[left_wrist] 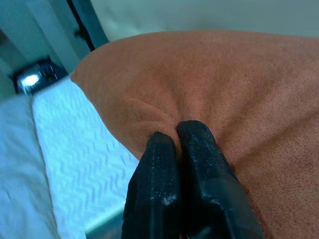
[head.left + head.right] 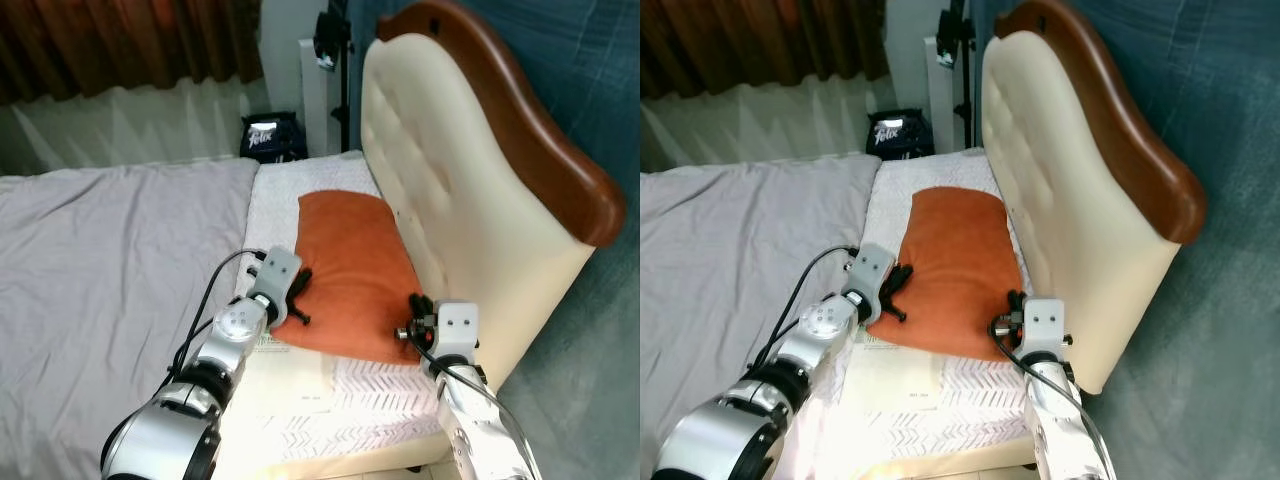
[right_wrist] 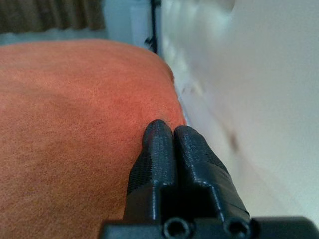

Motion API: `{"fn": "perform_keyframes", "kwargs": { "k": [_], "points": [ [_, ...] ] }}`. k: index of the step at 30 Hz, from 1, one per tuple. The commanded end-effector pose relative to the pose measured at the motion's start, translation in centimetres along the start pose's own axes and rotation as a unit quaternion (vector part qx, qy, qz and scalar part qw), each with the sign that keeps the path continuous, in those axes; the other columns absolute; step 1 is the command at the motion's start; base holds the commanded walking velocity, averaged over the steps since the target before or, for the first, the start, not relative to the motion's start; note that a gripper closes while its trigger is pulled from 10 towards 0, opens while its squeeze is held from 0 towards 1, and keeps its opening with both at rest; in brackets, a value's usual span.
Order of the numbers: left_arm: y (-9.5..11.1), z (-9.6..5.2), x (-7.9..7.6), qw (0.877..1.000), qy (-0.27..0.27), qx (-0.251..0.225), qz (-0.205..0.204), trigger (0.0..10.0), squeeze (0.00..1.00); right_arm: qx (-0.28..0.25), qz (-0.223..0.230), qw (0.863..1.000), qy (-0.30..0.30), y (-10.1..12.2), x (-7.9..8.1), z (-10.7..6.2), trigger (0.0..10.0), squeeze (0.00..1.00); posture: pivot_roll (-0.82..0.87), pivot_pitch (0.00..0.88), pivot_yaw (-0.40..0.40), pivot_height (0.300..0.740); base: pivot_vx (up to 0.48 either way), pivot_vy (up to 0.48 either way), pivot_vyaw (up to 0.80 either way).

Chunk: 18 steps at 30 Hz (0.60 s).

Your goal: Clean up the room

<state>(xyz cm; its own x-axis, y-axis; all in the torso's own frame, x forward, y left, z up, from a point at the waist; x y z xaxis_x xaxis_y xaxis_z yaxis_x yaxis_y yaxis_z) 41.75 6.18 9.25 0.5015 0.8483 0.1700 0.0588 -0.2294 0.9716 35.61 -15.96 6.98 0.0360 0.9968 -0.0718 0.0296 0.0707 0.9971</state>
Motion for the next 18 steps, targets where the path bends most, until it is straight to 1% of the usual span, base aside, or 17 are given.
{"fn": "perform_keyframes", "kwargs": {
  "k": [1,2,3,4,6,8,9,10,12,13,14,15,16,17,18],
  "points": [
    [2.2,-0.1,3.1,0.998,0.057,-0.032,0.018,10.0,0.0,-0.037,-0.023,0.995,-0.088,1.9,-4.6,0.9,10.0,0.0,-0.15,0.081,0.068,0.74,0.0,0.0,0.0],
    [2.2,-0.1,3.1,0.998,0.057,-0.032,0.018,10.0,0.0,-0.037,-0.023,0.995,-0.088,1.9,-4.6,0.9,10.0,0.0,-0.15,0.081,0.068,0.74,0.0,0.0,0.0],
    [2.5,0.1,2.9,0.998,0.056,-0.032,0.016,10.0,0.0,-0.035,-0.035,0.994,-0.097,1.9,-5.1,1.6,10.0,0.0,-0.15,0.117,0.064,0.74,0.0,0.0,0.0],
    [2.3,0.4,2.3,0.998,0.047,-0.025,0.016,10.0,0.0,-0.027,-0.047,0.992,-0.112,2.0,-5.7,2.5,10.0,0.0,-0.16,0.176,0.067,0.74,0.0,0.0,0.0],
    [2.2,0.4,2.1,0.999,0.043,-0.02,0.016,10.0,0.0,-0.022,-0.048,0.992,-0.116,1.9,-5.9,2.8,10.0,0.0,-0.16,0.176,0.067,0.74,0.0,0.0,0.0],
    [1.7,0.6,1.8,0.999,0.043,-0.006,0.027,10.0,0.0,-0.005,-0.055,0.99,-0.129,1.5,-6.3,3.5,10.0,0.0,-0.18,0.267,0.061,0.74,0.0,0.0,0.0],
    [1.7,0.6,1.7,0.999,0.044,-0.003,0.032,10.0,0.0,0.0,-0.06,0.989,-0.136,1.6,-6.4,3.7,10.0,0.0,-0.18,0.278,0.063,0.74,0.0,0.0,0.0],
    [1.6,0.7,1.4,0.998,0.038,0.002,0.041,10.0,0.0,0.01,-0.06,0.988,-0.141,1.4,-6.5,4.0,10.0,0.0,-0.19,0.307,0.064,0.74,0.0,0.0,0.0],
    [1.6,0.8,1.2,0.998,0.034,0.003,0.046,10.0,0.0,0.014,-0.06,0.988,-0.144,1.3,-6.5,4.2,10.0,0.0,-0.19,0.315,0.063,0.74,0.0,0.0,0.0],
    [2.1,1.0,0.8,0.999,0.021,-0.004,0.044,10.0,0.0,0.019,-0.062,0.987,-0.145,1.5,-6.3,4.5,10.0,0.0,-0.19,0.359,0.071,0.74,0.0,0.0,0.0],
    [2.1,1.0,0.8,0.999,0.021,-0.004,0.044,10.0,0.0,0.019,-0.062,0.987,-0.145,1.5,-6.3,4.5,10.0,0.0,-0.19,0.359,0.071,0.74,0.0,0.0,0.0],
    [2.2,1.1,0.5,0.999,0.018,-0.004,0.047,10.0,0.0,0.025,-0.074,0.986,-0.146,1.3,-6.2,4.6,10.0,0.0,-0.19,0.366,0.073,0.74,0.0,0.0,0.0],
    [2.2,1.3,0.1,0.998,0.012,0.0,0.054,10.0,0.0,0.037,-0.087,0.984,-0.151,0.9,-6.2,4.7,10.0,0.0,-0.19,0.387,0.071,0.74,0.0,0.0,0.0],
    [2.1,1.4,-0.2,0.997,0.012,0.006,0.074,10.0,0.0,0.046,-0.096,0.982,-0.154,0.6,-6.2,4.7,10.0,0.0,-0.19,0.387,0.071,0.74,0.0,0.0,0.0],
    [2.2,1.6,-0.5,0.994,0.013,0.01,0.104,10.0,0.0,0.057,-0.103,0.98,-0.161,0.3,-6.4,4.8,10.0,0.0,-0.19,0.423,0.07,0.74,0.0,0.0,0.0]
  ]
}}
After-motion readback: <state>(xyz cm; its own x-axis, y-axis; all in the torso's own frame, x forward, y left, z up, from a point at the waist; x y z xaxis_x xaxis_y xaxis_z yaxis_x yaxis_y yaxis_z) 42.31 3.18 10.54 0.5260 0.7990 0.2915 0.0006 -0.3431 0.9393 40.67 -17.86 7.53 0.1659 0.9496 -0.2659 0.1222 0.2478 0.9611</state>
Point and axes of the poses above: a point about 5 cm out from each wrist's last joint towards the gripper, its own z axis pointing out of the wrist towards the gripper, its own y axis along the axis of the wrist's last joint, x = y × z, the point moved 6 cm from there along z, pointing out of the wrist towards the gripper, and after that the axes turned 2 degrees about -z, right-handed, at the moved point
